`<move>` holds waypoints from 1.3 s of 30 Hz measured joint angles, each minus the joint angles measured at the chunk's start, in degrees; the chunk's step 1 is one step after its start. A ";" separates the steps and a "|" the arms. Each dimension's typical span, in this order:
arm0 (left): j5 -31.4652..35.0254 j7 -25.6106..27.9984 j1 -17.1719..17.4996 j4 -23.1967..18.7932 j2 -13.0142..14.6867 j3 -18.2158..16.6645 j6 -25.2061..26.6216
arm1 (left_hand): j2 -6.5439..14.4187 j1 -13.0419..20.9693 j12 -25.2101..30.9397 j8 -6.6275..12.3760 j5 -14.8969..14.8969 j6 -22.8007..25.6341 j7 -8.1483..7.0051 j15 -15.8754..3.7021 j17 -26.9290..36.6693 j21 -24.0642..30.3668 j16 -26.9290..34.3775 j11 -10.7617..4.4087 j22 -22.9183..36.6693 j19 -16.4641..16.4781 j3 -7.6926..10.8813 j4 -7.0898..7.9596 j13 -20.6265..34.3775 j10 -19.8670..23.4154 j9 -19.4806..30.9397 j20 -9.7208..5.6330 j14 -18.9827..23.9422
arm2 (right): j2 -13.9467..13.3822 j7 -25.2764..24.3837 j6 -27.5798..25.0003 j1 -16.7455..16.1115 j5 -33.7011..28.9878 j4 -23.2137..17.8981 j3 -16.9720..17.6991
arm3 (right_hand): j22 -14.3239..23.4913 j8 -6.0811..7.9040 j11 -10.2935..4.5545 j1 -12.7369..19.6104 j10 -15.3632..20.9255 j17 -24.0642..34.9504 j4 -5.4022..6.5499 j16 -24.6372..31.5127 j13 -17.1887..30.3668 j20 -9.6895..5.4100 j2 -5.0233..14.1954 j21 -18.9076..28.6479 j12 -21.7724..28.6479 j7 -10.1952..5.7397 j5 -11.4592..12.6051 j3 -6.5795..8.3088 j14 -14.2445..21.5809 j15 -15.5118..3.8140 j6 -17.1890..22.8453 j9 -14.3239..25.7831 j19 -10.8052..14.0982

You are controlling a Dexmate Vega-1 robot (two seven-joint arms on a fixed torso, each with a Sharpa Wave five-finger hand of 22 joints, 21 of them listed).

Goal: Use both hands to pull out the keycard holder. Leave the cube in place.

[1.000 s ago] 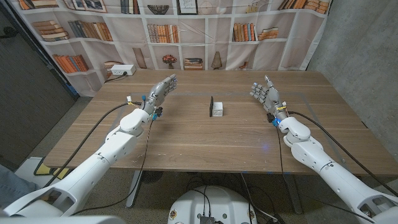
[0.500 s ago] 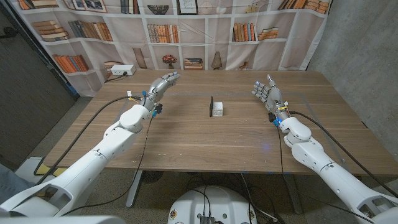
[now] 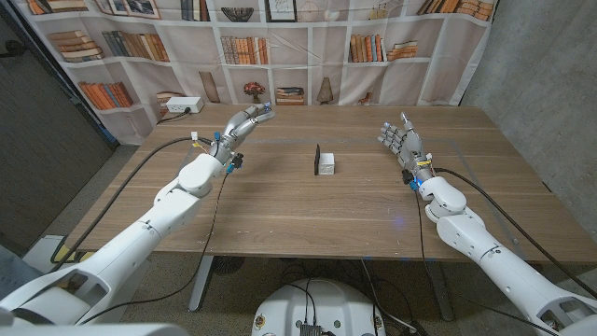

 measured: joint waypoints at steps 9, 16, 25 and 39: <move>3.52 0.39 -0.36 -0.08 0.87 0.35 -1.42 | -0.30 2.58 -0.23 0.22 0.31 1.55 -1.20 -0.62 0.00 -0.84 0.00 -1.14 0.00 0.63 0.41 -0.89 0.00 1.54 0.00 -0.64 1.20 | -0.17 -0.46 -0.47 -0.03 -0.16 -0.39 0.02 | 0.00 0.00 -0.30 0.00 0.30 -0.10 0.00 0.00 0.00 0.00 0.00 0.00 0.00 0.00 0.00 0.00 0.28 0.21 0.00 0.00 0.00; 6.48 1.46 -0.47 -0.85 1.54 0.41 -2.31 | -1.13 5.34 -0.44 0.44 0.43 2.86 -1.89 -0.57 -0.28 -1.06 0.00 -2.16 0.00 1.24 0.38 -1.33 0.01 2.58 -0.01 -0.82 1.88 | -0.19 -0.70 -0.70 -0.04 -0.24 -0.51 0.03 | -0.01 0.00 0.00 0.25 0.61 -0.09 0.00 0.00 -0.01 0.00 0.25 0.00 0.00 0.31 0.00 0.00 0.31 0.23 0.31 0.00 0.00; 10.75 3.11 -0.30 -2.32 2.77 0.32 -3.32 | -2.50 6.43 -0.89 0.44 0.43 3.26 -2.29 -0.43 -0.11 -1.94 -0.43 -2.46 0.00 1.33 -0.50 -1.55 0.15 2.88 -0.01 -0.72 2.02 | -0.07 -0.82 -0.73 0.14 -0.47 -0.46 -0.05 | -0.01 0.00 0.00 0.31 0.61 -0.09 0.00 0.00 -0.01 -0.22 0.30 0.00 0.00 0.31 0.00 0.00 0.32 0.22 0.31 0.00 0.22; 20.55 8.54 0.94 -5.97 4.67 -0.77 -4.49 | -2.92 10.20 -0.89 1.32 1.18 9.91 -4.24 -0.67 -0.22 -3.17 -0.43 -5.33 -0.01 4.04 -1.54 -1.15 0.14 8.62 -0.01 -2.17 5.85 | 0.02 -1.27 -0.38 0.16 -0.71 -0.46 -0.02 | -0.01 0.00 -0.23 0.30 0.84 -0.08 -0.33 -0.22 -0.01 0.10 0.30 0.00 0.00 0.62 0.00 0.00 0.40 0.14 0.62 -0.01 0.52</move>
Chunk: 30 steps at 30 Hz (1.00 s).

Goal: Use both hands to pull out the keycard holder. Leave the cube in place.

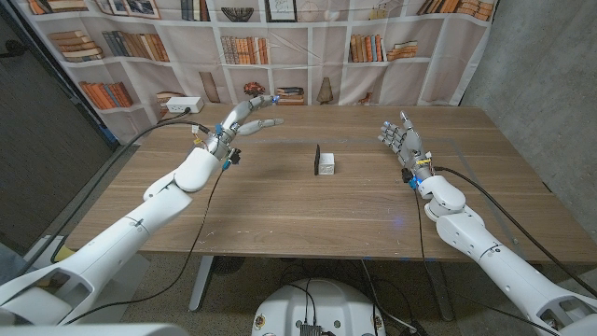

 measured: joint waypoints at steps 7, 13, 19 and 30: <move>3.19 0.30 -0.02 -1.97 1.33 -0.21 1.02 | 0.97 2.34 0.00 0.43 0.21 1.93 -0.71 0.03 0.11 -0.23 0.00 -1.03 0.00 0.37 0.23 0.14 0.00 1.65 0.00 -0.38 1.29 | -0.12 -0.17 0.02 -0.14 -0.03 -0.25 0.13 | 0.00 0.00 0.01 0.00 0.00 0.00 0.00 0.00 0.00 -0.20 0.00 0.00 0.00 0.00 0.00 0.00 0.01 -0.01 0.00 0.00 0.20; 6.90 -0.73 -0.79 -4.20 3.38 -0.21 3.06 | 1.41 3.82 0.00 0.89 0.21 3.57 -0.94 -0.18 0.11 -0.79 0.00 -1.57 0.22 0.89 0.75 0.39 -0.01 2.99 0.00 -0.48 2.38 | -0.24 -0.30 0.02 -0.29 -0.05 -0.48 0.25 | 0.00 0.00 -0.19 0.00 0.19 0.00 0.00 0.00 0.00 -0.20 0.00 0.00 0.00 -0.31 0.00 0.00 0.01 -0.01 0.31 0.00 0.20; 9.73 -2.38 -1.44 -6.55 5.28 -0.21 4.75 | 1.70 4.10 0.00 0.89 0.21 4.42 -1.13 -0.25 0.11 -0.84 0.00 -2.05 0.28 1.20 0.91 0.56 -0.01 3.98 0.00 -0.59 3.02 | -0.34 -0.56 0.02 -0.53 -0.11 -0.80 0.35 | 0.00 0.00 0.13 0.00 0.49 0.00 0.01 0.00 0.00 -0.19 0.00 0.00 0.00 -0.31 0.00 0.00 0.30 -0.30 0.31 0.00 0.19; 14.01 -8.04 -4.25 -9.73 9.56 0.12 6.46 | 2.01 4.41 0.00 1.24 0.20 5.41 -1.32 -0.25 0.10 -1.27 0.00 -2.05 0.28 1.60 1.22 0.87 -0.01 4.72 0.00 -0.37 3.63 | -0.44 -0.72 1.36 -1.26 -0.53 -1.30 0.76 | 0.00 0.00 -0.72 0.31 1.35 0.01 -0.24 0.00 0.00 -0.51 -0.31 0.00 0.00 -0.41 0.00 -0.25 1.37 -0.68 0.82 0.00 1.32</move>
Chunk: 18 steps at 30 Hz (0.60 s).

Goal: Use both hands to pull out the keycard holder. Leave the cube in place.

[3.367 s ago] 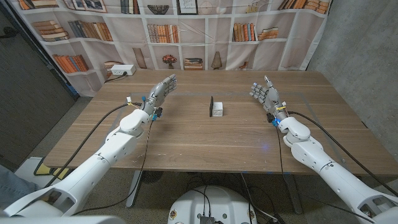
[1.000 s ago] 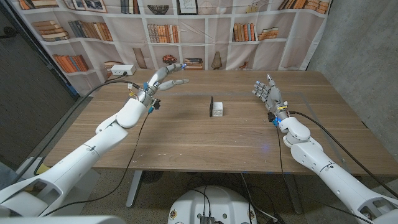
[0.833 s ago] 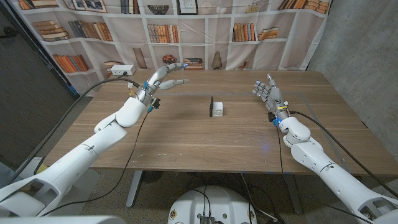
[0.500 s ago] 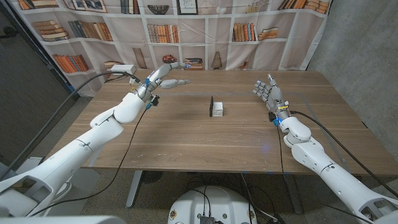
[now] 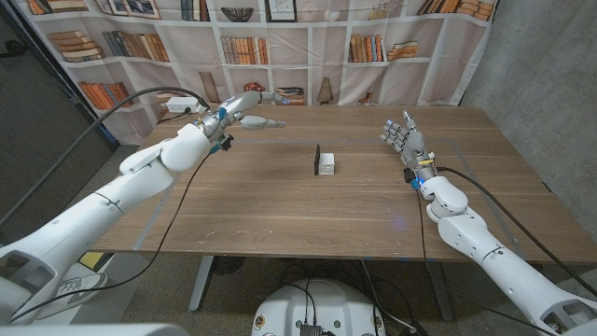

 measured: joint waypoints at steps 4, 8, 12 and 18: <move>1.74 -2.47 -0.86 -0.43 0.67 0.33 0.50 | 0.16 0.16 0.00 0.00 0.00 0.01 -0.01 0.30 0.00 0.00 0.00 -0.09 0.00 0.00 0.00 0.00 0.00 0.28 0.00 0.00 0.31 | -0.07 -0.23 0.33 -0.42 -0.17 -0.42 0.29 | 0.00 0.00 0.01 0.00 -0.01 0.00 0.00 0.00 0.00 0.00 0.00 0.00 0.00 0.15 0.00 0.00 0.12 0.12 -0.16 0.00 0.00; 3.43 -4.91 -3.22 -1.40 1.97 1.37 0.82 | 0.66 0.66 -0.08 0.00 0.00 0.31 -0.31 0.06 0.00 -0.22 0.00 -0.29 -0.01 -0.01 0.01 0.01 0.00 0.66 0.00 0.00 0.55 | -0.11 -1.02 1.01 -0.78 -0.53 -0.68 0.52 | 0.00 0.00 0.02 0.23 -0.02 0.00 0.00 0.00 0.00 0.00 -0.23 0.00 0.00 0.22 0.00 0.00 0.20 0.20 -0.22 0.00 0.00; 4.74 -6.92 -4.50 -1.69 2.35 2.08 0.89 | 0.69 0.69 -0.43 0.00 0.00 0.31 -0.31 -0.01 0.00 -0.22 0.00 -0.29 -0.01 -0.01 0.24 0.24 0.00 0.67 0.00 0.00 0.63 | -0.13 -1.34 1.31 -1.12 -0.55 -0.80 0.81 | 0.00 0.00 0.02 0.23 -0.02 0.00 0.00 0.00 0.00 0.00 -0.23 0.00 0.00 0.22 0.00 0.00 0.20 0.20 -0.22 0.00 -0.01; 7.02 -10.69 -7.77 -2.06 2.33 3.89 0.89 | 0.83 0.83 -0.43 0.00 0.00 0.31 -0.32 -0.01 -0.01 -0.22 0.00 -0.28 -0.01 -0.01 0.40 0.08 -0.01 0.67 0.00 0.00 0.62 | -0.23 -1.44 1.40 -1.27 -0.26 -0.61 1.21 | 0.00 0.00 0.02 0.37 -0.02 0.00 0.01 0.00 0.00 0.01 -0.09 0.00 0.00 0.42 0.00 0.00 0.20 0.20 -0.01 0.00 -0.01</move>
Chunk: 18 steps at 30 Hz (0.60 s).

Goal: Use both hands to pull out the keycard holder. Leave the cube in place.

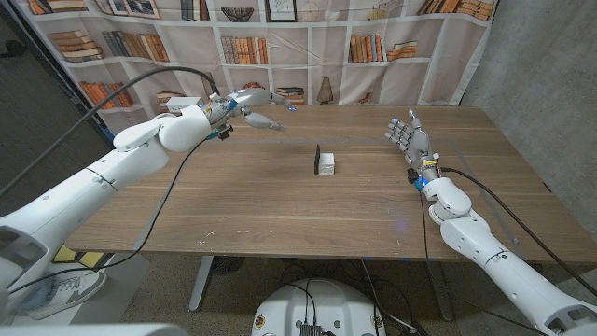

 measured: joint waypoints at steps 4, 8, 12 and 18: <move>1.43 -3.15 -2.49 -0.30 -0.39 1.29 -0.10 | 0.39 0.38 -0.38 -0.15 0.00 0.00 0.00 0.01 0.00 -0.62 -0.31 0.01 0.00 0.00 0.00 0.00 0.00 0.01 0.00 0.00 -0.06 | -0.03 0.11 0.04 0.01 0.50 0.69 0.43 | 0.00 0.00 0.00 0.16 0.00 0.00 0.00 0.00 0.00 0.00 0.16 0.00 0.00 0.00 0.00 0.00 0.00 0.00 0.00 0.00 0.00; 2.97 -6.63 -5.58 -0.30 -0.95 2.82 -0.51 | 0.35 0.36 -0.74 -0.28 0.00 0.00 -0.01 0.20 0.00 -1.06 -0.56 -0.01 0.00 -0.39 0.00 0.00 0.00 -0.02 0.00 -0.30 -0.87 | 0.01 0.24 0.25 0.17 1.17 1.56 0.97 | 0.00 0.00 0.01 0.16 -0.01 0.00 0.00 0.00 0.00 0.00 0.16 0.00 0.00 0.00 0.00 0.00 0.19 0.19 0.00 0.00 0.00; 4.48 -9.02 -7.36 -0.04 -1.43 3.68 -1.10 | -0.19 0.87 -0.90 -0.28 0.00 0.71 -0.72 0.20 0.00 -1.50 -0.56 -0.78 0.00 -0.66 -0.01 0.00 -0.01 0.31 0.00 -0.21 -0.87 | 0.06 0.26 0.41 0.38 1.51 2.10 1.37 | 0.00 0.00 0.01 0.16 -0.01 0.00 0.00 0.00 0.00 0.00 0.16 0.00 0.00 0.00 0.00 0.00 0.20 0.19 0.00 0.00 0.00; 6.90 -13.02 -11.05 1.37 -2.84 5.62 -3.25 | -1.30 2.03 -0.90 -0.27 0.00 2.06 -3.30 0.20 -0.16 -1.98 -0.78 -2.29 -0.01 -0.63 -0.18 -0.17 -0.01 1.39 0.00 0.08 -0.87 | 0.09 0.26 0.68 0.55 1.84 2.71 1.92 | 0.00 0.00 0.01 0.16 -0.01 0.00 0.00 0.00 0.00 0.00 0.16 -0.23 0.00 -0.01 0.00 0.00 0.20 0.20 0.00 0.00 0.00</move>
